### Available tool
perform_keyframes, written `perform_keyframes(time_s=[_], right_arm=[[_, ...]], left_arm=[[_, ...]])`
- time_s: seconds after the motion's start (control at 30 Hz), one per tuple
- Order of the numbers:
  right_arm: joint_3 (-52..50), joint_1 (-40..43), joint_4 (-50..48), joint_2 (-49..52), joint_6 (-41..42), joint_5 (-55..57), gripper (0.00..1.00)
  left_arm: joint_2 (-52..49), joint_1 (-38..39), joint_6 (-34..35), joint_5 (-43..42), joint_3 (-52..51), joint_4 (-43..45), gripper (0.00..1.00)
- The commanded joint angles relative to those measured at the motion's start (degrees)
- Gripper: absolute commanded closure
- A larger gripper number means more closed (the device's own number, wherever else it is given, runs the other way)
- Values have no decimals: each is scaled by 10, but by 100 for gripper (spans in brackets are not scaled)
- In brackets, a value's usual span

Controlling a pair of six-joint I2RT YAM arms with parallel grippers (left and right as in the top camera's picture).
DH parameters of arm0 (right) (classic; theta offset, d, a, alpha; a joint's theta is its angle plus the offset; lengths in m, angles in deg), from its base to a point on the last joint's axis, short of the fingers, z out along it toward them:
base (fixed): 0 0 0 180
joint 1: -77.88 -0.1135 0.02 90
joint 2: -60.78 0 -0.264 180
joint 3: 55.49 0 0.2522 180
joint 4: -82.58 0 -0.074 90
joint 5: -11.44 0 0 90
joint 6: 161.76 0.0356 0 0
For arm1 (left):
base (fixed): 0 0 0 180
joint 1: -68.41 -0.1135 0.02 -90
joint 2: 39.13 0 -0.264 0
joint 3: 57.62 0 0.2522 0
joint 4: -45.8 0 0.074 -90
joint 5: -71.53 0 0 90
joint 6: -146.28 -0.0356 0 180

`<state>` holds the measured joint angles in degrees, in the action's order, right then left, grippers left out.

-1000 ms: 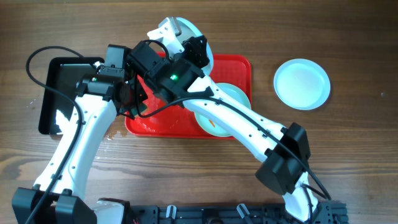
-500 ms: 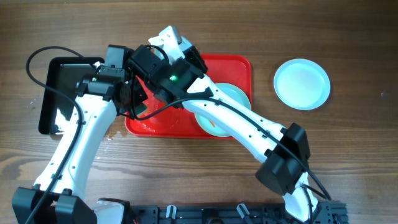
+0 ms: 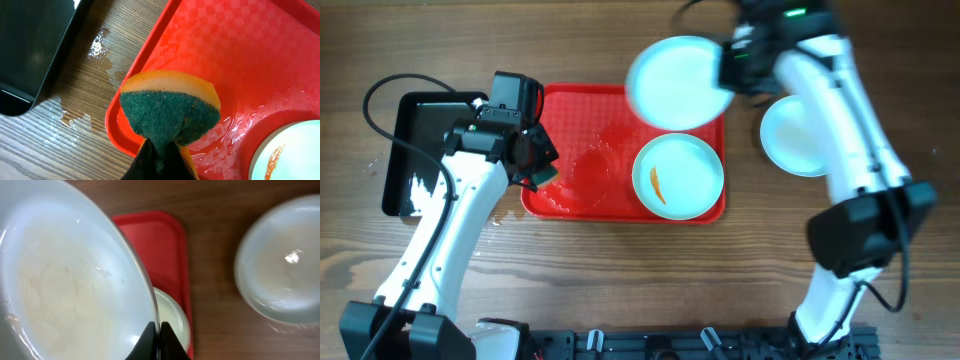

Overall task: Clean dirty plates on tray and stack at the side
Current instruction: 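Carry the left plate with the right gripper onto the plate at right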

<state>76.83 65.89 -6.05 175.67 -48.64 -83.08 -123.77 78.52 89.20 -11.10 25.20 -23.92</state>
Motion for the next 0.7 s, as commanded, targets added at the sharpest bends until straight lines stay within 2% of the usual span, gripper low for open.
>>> perform_keyframes(time_s=[0.0,0.1,0.2,0.3,0.4,0.5,0.67], right_arm=[[-1,127,52,-19,-62,-72,96],[-24,242,69,-17,-66,-72,96],[-95,293,36,-17,-64,-63,95],[-206,312,-58,-17,-64,-63,96],[-271,314,-115,-17,-63,-47,96],[-292,314,-125,-17,-31,31,96],[-293,314,-129,-17,-16,43,96]], left_arm=[[5,1,6,-5,-1,2,96],[5,1,6,-5,-1,3,96],[5,2,6,-5,-1,6,96],[5,2,6,-5,-1,6,96],[5,2,6,-5,-1,6,96],[5,2,6,-5,-1,6,96],[5,2,6,-5,-1,6,96]])
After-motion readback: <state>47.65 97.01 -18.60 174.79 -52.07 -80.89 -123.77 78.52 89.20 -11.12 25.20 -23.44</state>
